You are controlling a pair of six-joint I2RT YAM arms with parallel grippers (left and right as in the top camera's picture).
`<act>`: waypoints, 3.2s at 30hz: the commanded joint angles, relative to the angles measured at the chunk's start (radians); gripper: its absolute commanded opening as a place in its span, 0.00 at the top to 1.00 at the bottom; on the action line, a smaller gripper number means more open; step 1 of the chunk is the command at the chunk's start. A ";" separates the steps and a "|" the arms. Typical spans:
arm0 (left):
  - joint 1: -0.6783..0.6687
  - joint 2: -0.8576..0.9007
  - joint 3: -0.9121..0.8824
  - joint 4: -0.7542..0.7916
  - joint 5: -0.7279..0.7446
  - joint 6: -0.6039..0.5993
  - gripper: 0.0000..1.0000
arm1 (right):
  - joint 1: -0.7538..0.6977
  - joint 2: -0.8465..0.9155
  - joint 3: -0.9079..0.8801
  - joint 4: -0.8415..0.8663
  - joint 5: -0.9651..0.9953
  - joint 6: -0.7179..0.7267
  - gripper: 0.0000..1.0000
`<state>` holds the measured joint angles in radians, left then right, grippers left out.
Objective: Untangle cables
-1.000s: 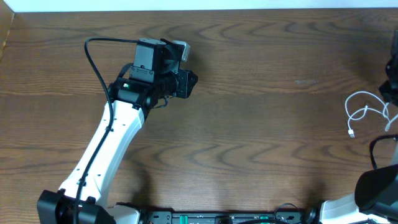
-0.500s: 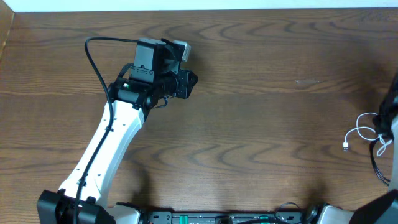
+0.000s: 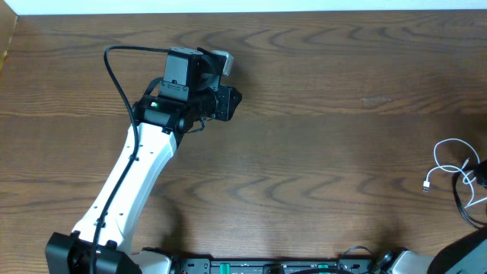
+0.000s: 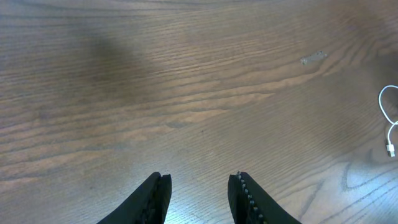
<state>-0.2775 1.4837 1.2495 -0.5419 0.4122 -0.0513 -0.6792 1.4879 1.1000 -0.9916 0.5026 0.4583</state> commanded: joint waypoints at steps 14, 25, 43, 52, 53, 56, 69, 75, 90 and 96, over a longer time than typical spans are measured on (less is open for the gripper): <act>0.001 0.008 -0.002 0.027 -0.012 0.008 0.65 | -0.008 0.253 -0.143 0.300 -0.144 -0.011 0.99; 0.001 0.008 -0.002 0.028 -0.012 0.006 0.65 | -0.011 0.285 -0.212 0.406 -0.192 -0.053 0.99; 0.001 0.008 -0.002 0.046 -0.011 0.005 0.65 | 0.253 0.285 -0.212 0.510 -0.439 -0.014 0.99; 0.001 0.008 -0.002 0.040 -0.012 0.002 0.65 | 0.548 0.285 -0.212 0.637 -0.533 0.088 0.99; 0.001 0.008 -0.002 0.040 -0.012 0.002 0.65 | 0.583 0.285 -0.212 0.654 -0.540 0.089 0.99; 0.001 0.008 -0.002 0.036 -0.012 0.002 0.65 | 0.694 0.285 -0.212 0.687 -0.545 0.110 0.99; 0.001 0.007 -0.002 0.021 -0.012 0.002 0.65 | 1.134 0.285 -0.210 0.743 -0.563 0.106 0.99; 0.001 0.007 -0.002 0.006 -0.012 0.002 0.65 | 1.223 0.285 -0.210 0.734 -0.563 0.053 0.99; 0.001 0.007 -0.002 0.004 -0.012 0.002 0.65 | 1.209 0.285 0.073 0.456 -0.402 -0.156 0.99; 0.001 0.007 -0.002 0.000 -0.012 0.002 0.64 | 1.136 0.285 0.340 0.315 -0.397 -0.231 0.99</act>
<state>-0.2775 1.4837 1.2495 -0.5358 0.4118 -0.0517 0.4873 1.7741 1.3376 -0.6479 0.0761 0.3000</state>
